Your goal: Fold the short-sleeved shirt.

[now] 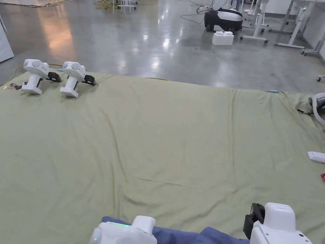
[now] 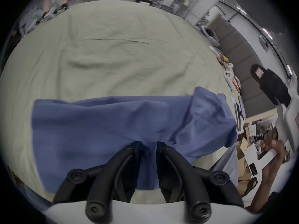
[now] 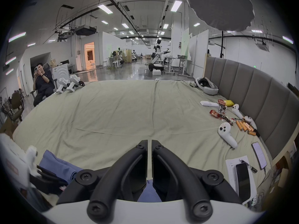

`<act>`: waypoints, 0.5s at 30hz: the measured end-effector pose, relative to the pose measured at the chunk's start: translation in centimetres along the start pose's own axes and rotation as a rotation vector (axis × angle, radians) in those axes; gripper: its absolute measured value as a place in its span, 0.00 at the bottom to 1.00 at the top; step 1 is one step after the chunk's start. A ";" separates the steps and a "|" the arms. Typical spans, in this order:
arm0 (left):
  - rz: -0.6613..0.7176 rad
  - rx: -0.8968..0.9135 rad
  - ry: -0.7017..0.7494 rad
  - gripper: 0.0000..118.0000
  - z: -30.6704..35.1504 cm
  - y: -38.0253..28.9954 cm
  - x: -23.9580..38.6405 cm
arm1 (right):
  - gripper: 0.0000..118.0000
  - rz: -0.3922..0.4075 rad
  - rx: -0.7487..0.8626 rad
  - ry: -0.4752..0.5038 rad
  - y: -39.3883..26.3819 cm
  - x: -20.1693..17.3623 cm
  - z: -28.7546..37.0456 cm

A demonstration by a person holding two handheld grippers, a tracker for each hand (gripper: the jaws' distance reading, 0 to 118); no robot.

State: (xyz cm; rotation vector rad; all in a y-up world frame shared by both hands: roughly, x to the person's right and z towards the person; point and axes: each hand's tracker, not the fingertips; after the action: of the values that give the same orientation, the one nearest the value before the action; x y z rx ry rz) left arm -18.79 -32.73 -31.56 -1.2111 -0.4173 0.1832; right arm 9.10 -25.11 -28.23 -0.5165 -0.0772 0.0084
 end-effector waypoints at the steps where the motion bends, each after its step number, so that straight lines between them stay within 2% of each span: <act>1: -0.003 -0.013 -0.017 0.22 -0.5 -0.1 0.5 | 0.05 -0.015 -0.004 0.007 0.0 0.2 0.0; 5: 0.009 0.006 0.005 0.22 -1.7 0.2 0.7 | 0.05 -0.014 -0.011 -0.009 0.0 0.3 0.1; 11: 0.080 0.033 -0.088 0.24 1.4 0.6 -2.2 | 0.05 -0.010 -0.024 -0.014 0.2 0.5 0.1; 12: 0.075 0.087 -0.113 0.37 2.6 0.6 -2.9 | 0.05 -0.010 -0.024 -0.012 0.3 0.4 0.1; 13: 0.078 0.116 -0.136 0.54 3.7 0.7 -3.9 | 0.05 -0.010 -0.025 -0.009 0.4 0.3 0.1; 14: 0.088 0.131 -0.148 0.62 4.7 0.8 -4.8 | 0.05 -0.009 -0.025 -0.007 0.6 0.1 0.1; 15: 0.118 0.138 -0.177 0.62 5.9 0.8 -6.1 | 0.05 -0.007 -0.025 -0.004 0.7 -0.1 0.0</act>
State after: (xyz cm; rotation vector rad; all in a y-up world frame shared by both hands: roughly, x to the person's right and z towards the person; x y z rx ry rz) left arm -26.66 -29.52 -31.91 -1.0877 -0.4794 0.4162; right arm 9.04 -24.51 -28.55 -0.5409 -0.0833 0.0014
